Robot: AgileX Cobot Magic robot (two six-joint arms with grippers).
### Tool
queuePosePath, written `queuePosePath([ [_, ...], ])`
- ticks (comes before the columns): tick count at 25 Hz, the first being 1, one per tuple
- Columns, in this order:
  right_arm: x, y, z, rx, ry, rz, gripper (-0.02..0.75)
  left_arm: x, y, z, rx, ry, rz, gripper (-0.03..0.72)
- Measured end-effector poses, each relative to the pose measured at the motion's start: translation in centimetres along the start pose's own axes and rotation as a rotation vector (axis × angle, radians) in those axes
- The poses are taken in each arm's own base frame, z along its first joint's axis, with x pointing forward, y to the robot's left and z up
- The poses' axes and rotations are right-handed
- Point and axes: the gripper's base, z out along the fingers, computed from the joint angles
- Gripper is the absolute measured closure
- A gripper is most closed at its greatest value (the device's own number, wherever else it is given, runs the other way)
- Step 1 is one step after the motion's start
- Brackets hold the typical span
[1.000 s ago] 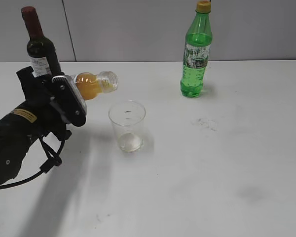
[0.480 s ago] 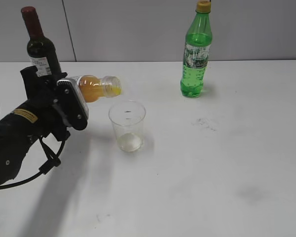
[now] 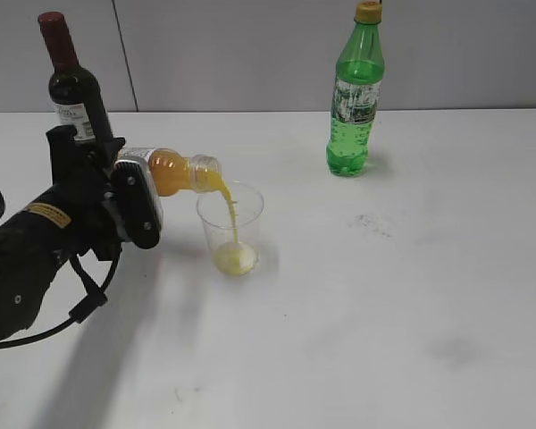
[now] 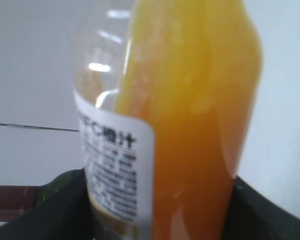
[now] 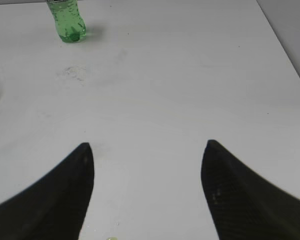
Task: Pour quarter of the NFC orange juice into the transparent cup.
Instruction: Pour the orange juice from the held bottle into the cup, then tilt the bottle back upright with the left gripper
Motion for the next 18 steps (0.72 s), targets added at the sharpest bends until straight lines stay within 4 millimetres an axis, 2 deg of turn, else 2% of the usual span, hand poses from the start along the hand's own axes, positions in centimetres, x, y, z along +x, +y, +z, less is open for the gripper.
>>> queuePosePath([
  [18, 0.0, 0.0, 0.0, 0.0, 0.0, 0.0, 0.22, -0.2, 0.05, -0.12, -0.037, 0.019, -0.004, 0.213],
])
